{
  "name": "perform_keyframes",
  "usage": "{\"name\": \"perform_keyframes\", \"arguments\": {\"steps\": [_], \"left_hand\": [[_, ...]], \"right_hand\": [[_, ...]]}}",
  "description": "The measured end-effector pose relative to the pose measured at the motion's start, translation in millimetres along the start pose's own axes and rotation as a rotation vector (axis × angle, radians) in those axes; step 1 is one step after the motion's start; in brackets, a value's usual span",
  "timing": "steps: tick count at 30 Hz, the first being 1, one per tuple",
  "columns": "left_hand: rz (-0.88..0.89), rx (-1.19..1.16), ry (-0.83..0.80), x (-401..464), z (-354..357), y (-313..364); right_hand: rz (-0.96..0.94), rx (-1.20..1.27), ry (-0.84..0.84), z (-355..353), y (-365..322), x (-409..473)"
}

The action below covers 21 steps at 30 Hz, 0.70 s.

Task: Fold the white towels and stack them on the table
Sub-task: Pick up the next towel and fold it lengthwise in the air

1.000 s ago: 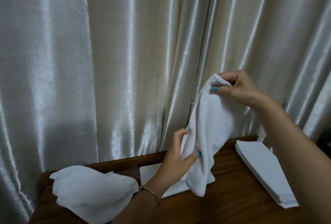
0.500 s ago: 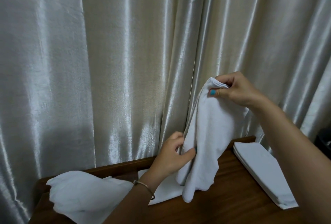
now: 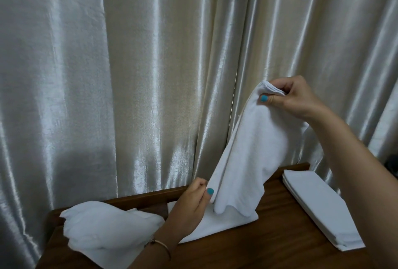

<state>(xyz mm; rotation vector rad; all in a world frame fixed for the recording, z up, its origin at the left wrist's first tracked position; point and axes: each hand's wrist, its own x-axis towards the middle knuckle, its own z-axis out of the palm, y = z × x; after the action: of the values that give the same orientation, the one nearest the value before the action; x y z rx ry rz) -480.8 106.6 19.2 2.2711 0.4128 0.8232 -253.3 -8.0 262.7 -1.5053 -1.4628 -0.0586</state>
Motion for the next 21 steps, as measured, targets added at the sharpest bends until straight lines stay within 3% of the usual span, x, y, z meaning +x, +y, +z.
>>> {"name": "perform_keyframes", "arguments": {"steps": [6, 11, 16, 21], "left_hand": [[0.131, 0.191, 0.168, -2.1, -9.3, -6.2], [0.210, 0.175, 0.275, -3.1, -23.6, -3.2], [0.377, 0.451, 0.191, 0.6, -30.2, 3.3], [0.219, 0.218, 0.114, -4.7, -23.7, 2.1]], "right_hand": [[-0.001, -0.032, 0.018, -6.7, 1.5, 1.7], [0.003, -0.035, 0.042, -11.8, 3.8, -1.0], [0.005, -0.018, 0.078, -8.9, 0.2, 4.1], [-0.022, -0.019, 0.062, -5.9, -10.2, 8.8]]}}
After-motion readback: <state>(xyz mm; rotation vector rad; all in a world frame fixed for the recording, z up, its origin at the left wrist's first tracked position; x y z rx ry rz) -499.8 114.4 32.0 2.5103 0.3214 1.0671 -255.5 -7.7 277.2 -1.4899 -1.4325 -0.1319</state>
